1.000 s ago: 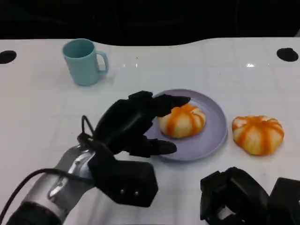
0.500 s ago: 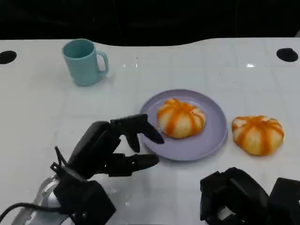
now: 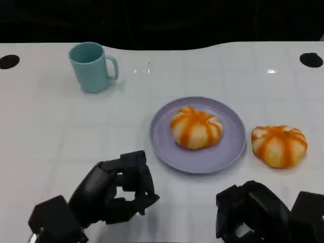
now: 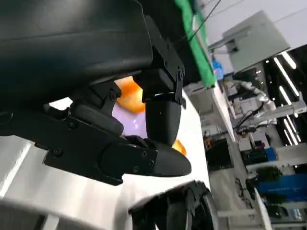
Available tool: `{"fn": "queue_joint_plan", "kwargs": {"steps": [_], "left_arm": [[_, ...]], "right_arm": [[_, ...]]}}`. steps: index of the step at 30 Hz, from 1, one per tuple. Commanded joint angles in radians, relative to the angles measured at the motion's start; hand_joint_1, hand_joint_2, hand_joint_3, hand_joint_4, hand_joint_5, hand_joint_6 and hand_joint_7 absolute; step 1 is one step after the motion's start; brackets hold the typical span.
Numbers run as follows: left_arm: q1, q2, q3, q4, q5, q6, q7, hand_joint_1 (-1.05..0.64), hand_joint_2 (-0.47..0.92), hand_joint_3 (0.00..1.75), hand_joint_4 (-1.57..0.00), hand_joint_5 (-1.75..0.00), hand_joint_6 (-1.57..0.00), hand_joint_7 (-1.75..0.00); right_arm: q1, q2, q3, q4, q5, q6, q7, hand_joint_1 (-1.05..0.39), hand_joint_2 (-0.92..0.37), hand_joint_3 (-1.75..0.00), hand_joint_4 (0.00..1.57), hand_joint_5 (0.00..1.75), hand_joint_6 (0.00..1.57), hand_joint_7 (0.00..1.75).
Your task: Grasp the bread from the table and place it into the plate.
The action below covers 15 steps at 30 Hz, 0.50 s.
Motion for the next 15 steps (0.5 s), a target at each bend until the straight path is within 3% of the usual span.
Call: {"fn": "queue_joint_plan", "kwargs": {"steps": [1, 15], "left_arm": [[0.057, -0.011, 0.031, -0.058, -0.082, 0.098, -0.078, -0.73, 0.92, 0.20, -0.88, -1.75, -0.71, -1.64], [0.093, -0.087, 0.108, -0.066, -0.185, 0.262, -0.232, -0.81, 0.92, 0.18, -0.95, -1.75, -0.76, -1.74]], "right_arm": [[0.009, -0.006, -0.005, -0.011, 0.006, 0.015, -0.004, -1.05, -0.10, -1.24, 1.55, 1.26, 1.57, 0.94], [0.013, -0.011, -0.015, -0.008, 0.014, 0.001, 0.002, -1.05, -0.12, -1.23, 1.55, 1.26, 1.57, 0.95]]}}
